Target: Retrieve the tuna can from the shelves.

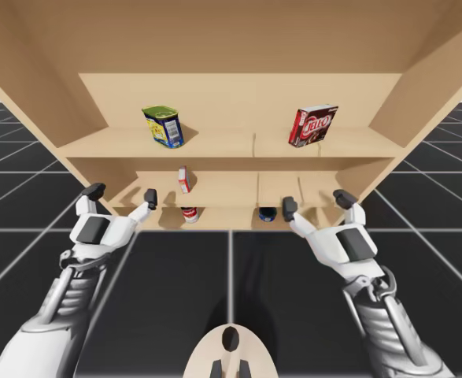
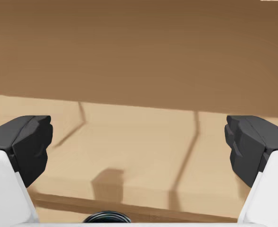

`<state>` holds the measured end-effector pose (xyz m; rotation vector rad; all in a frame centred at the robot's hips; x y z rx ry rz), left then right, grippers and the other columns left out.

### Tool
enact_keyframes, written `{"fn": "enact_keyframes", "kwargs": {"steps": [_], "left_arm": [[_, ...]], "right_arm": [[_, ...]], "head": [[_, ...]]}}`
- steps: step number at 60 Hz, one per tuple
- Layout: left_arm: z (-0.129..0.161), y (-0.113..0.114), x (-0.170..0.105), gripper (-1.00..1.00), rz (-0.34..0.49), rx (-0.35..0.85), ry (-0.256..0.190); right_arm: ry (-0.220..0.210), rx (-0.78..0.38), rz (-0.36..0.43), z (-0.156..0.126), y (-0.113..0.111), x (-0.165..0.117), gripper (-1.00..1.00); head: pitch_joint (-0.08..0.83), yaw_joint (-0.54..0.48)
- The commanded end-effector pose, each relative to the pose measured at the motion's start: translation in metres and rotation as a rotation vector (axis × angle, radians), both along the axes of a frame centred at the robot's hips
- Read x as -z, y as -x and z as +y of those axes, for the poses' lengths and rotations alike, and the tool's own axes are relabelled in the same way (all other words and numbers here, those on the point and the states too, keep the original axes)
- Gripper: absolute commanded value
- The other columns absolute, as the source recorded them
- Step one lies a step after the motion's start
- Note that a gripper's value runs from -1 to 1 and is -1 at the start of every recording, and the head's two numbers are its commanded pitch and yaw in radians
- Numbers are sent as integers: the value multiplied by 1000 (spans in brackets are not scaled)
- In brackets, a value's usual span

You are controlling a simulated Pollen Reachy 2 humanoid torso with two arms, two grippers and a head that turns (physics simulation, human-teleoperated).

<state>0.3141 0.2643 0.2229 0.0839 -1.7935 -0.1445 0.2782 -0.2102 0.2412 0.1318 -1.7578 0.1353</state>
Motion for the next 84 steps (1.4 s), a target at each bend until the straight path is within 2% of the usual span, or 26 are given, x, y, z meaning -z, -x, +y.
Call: {"fn": "enact_keyframes", "kwargs": {"steps": [1,4,10,13,23,32,39,53,57,68,84], "left_arm": [[1,-1,0,-1000,1,1,4],[1,-1,0,-1000,1,1,5],[2,-1,0,-1000,1,-1,8],[3,0,-1,-1000,3,12,29],[3,0,-1,-1000,4,12,28],[3,0,-1,-1000,4,10,27],[3,0,-1,-1000,2,8,27],[3,0,-2,-1000,1,12,34],[3,0,-2,-1000,2,13,33],[2,-1,-2,-1000,3,16,30],[0,-1,-2,-1000,3,17,29]], "right_arm": [[-51,-69,60,15,40,-7,-1000],[-58,-95,70,16,47,-5,-1000],[-71,-157,110,20,69,16,-1000],[-72,-180,130,24,75,30,-1000],[-69,-192,180,27,72,58,-1000],[-71,-172,216,30,47,77,-1000],[-47,-142,223,35,28,87,-1000],[-26,-99,265,43,-12,107,-1000],[-36,-99,281,46,-23,112,-1000],[-5,-78,287,52,-53,120,-1000],[-18,-91,368,60,-83,131,-1000]], "head": [[597,-165],[596,-165],[591,-166],[592,-172],[597,-178],[595,-174],[593,-169],[600,-170],[601,-169],[606,-174],[609,-174]]}}
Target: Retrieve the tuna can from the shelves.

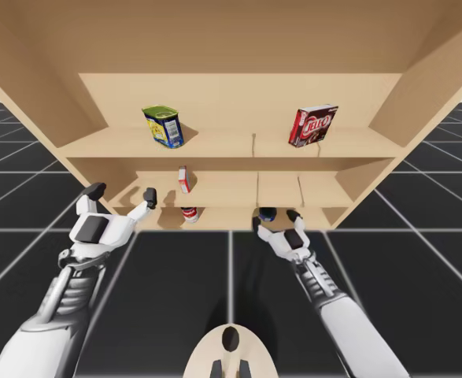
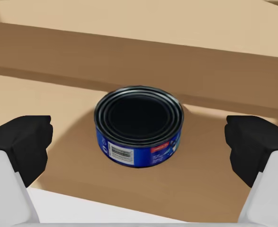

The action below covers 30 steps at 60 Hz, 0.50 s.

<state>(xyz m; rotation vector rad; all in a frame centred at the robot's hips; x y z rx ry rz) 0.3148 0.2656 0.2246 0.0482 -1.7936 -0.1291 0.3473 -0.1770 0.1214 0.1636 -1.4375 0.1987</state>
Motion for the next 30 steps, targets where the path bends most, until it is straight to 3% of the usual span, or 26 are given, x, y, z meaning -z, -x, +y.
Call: {"fn": "enact_keyframes", "kwargs": {"steps": [1,14,30], "left_arm": [[-1,0,0,-1000,0,1,-1],[-1,0,0,-1000,4,1,-1],[-1,0,0,-1000,5,2,-5]], "right_arm": [[-74,-12,62,28,-15,12,-1000],[-90,-44,128,37,-33,21,-1000],[-68,-56,167,46,-46,32,-1000]], "head": [[609,-174],[612,-175],[614,-171]]}}
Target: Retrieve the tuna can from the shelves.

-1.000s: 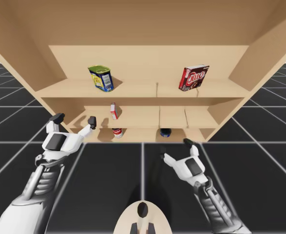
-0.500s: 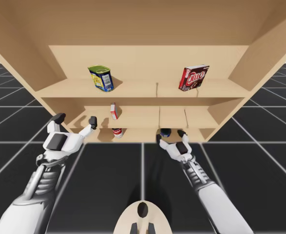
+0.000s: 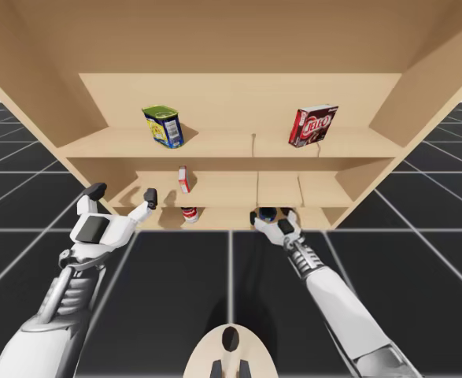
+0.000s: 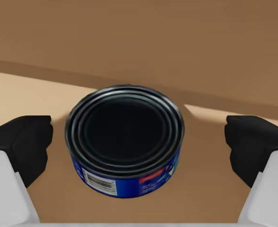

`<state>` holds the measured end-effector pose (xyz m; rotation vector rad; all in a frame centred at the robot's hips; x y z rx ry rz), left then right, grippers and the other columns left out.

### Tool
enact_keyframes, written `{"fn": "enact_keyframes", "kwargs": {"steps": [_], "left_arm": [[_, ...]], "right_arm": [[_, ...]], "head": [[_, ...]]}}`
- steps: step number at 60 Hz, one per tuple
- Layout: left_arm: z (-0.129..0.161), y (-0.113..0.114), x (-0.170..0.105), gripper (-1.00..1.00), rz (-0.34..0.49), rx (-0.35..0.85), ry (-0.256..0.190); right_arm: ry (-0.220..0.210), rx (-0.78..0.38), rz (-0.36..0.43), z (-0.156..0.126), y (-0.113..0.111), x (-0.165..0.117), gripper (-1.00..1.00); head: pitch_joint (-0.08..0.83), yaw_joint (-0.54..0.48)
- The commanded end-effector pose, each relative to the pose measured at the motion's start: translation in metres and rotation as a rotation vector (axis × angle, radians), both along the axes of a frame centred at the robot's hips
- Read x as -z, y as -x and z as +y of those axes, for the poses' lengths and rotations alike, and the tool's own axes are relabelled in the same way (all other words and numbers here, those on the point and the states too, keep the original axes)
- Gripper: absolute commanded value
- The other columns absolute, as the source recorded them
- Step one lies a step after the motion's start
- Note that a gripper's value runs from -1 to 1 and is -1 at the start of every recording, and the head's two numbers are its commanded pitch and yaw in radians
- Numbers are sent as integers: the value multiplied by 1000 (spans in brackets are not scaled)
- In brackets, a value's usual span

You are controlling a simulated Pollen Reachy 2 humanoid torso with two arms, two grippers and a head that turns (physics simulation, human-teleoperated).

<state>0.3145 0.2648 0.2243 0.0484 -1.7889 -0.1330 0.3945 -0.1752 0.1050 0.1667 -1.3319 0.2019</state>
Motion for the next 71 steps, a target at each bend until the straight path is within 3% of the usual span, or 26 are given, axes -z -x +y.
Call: {"fn": "enact_keyframes", "kwargs": {"steps": [1,8,9,11,12,32,44,58,64,71], "left_arm": [[0,0,0,-1000,0,0,-2],[0,0,0,-1000,1,2,-3],[0,0,0,-1000,1,2,-3],[0,0,0,-1000,1,1,-3],[0,0,0,-1000,1,1,-3],[-1,0,0,-1000,1,1,-2],[-1,0,0,-1000,1,1,-2],[-2,0,1,-1000,2,2,-3],[-2,0,1,-1000,2,2,-4],[-2,0,1,-1000,2,3,-4]], "right_arm": [[-81,-45,67,45,1,16,-1000],[-55,-64,74,46,1,18,-1000],[-38,-74,69,46,1,19,-733],[-43,-57,60,46,2,20,179],[-45,-62,64,46,2,20,997],[-89,-58,61,40,7,13,1000],[-121,-62,-65,33,18,-24,1000],[-124,-80,-149,30,57,-46,1000],[-137,-100,-141,28,79,-48,1000],[-154,-127,-142,26,120,-49,1000]], "head": [[614,-172],[613,-172],[613,-172],[613,-173],[612,-172],[611,-173],[609,-177],[607,-178],[604,-178],[607,-178]]}}
